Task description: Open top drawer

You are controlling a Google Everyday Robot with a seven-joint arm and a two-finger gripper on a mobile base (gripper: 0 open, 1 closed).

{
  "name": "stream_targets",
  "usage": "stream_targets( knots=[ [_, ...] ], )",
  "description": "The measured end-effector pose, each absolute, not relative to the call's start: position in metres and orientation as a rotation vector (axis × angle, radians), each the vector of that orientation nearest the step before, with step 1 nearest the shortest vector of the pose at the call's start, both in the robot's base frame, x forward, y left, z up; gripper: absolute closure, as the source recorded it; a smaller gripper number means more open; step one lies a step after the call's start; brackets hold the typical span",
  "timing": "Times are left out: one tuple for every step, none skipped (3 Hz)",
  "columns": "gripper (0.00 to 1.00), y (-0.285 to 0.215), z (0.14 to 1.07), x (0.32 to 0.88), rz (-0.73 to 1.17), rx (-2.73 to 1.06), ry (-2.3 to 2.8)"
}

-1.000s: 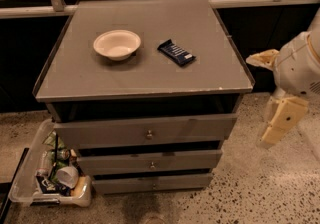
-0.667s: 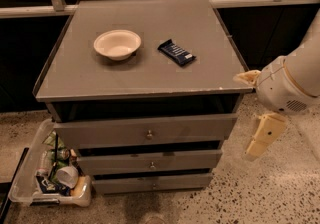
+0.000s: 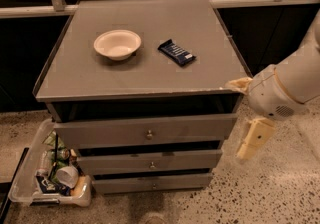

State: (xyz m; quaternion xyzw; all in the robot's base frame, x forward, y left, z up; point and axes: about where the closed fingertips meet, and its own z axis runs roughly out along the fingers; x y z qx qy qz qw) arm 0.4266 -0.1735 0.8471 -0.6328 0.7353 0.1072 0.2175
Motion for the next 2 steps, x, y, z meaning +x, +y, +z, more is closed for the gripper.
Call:
stream_targets(
  knots=[
    [0.0,-0.16,0.812,0.439,0.383,-1.731,2.007],
    [0.0,-0.155,0.779,0.45,0.427,-1.683,1.941]
  ],
)
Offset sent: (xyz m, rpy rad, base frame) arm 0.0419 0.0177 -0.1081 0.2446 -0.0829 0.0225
